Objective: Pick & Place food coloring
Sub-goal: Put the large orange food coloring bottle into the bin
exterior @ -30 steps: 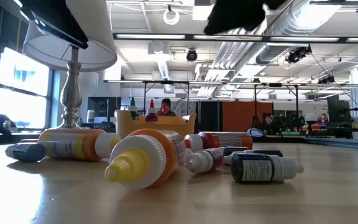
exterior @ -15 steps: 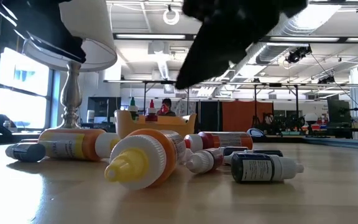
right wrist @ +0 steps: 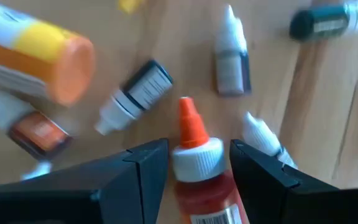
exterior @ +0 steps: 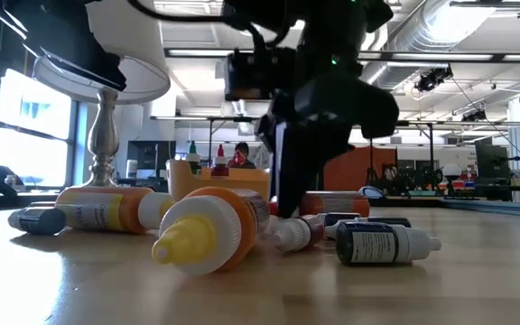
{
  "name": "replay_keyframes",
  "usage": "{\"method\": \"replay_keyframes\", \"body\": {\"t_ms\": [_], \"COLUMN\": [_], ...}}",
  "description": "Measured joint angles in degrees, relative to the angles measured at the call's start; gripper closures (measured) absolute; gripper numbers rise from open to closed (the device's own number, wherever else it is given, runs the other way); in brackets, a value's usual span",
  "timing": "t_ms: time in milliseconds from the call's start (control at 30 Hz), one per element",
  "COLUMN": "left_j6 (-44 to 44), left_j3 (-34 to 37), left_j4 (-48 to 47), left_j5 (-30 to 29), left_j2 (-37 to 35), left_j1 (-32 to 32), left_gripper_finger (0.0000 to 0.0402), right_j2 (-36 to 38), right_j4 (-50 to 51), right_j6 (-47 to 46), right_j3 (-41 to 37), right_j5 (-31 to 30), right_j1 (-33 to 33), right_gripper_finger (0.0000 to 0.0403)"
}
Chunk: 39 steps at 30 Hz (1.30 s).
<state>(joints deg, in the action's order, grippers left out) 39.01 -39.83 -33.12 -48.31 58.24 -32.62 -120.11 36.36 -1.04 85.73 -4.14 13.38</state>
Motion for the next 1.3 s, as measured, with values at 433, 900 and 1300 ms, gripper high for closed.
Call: {"method": "replay_keyframes", "body": {"t_ms": [433, 900, 1300], "left_j6": [-0.20, -0.19, -0.18], "left_j3": [0.00, 0.00, -0.02], "left_j4": [-0.04, -0.04, 0.04], "left_j5": [1.00, 0.98, 0.72], "left_j2": [0.00, 0.00, 0.00], "left_j1": [0.00, 0.00, -0.02], "left_gripper_finger": [0.0224, 0.0224, 0.0224], "right_j2": [-0.07, -0.07, 3.28], "right_j4": [1.42, 4.83, 4.09], "right_j6": [-0.33, -1.46, -0.83], "right_j3": [-1.24, -1.24, 4.59], "right_j5": [0.27, 0.36, -3.74], "right_j1": [-1.89, -1.87, -1.87], "right_gripper_finger": [0.0249, 0.0277, 0.0280]}}
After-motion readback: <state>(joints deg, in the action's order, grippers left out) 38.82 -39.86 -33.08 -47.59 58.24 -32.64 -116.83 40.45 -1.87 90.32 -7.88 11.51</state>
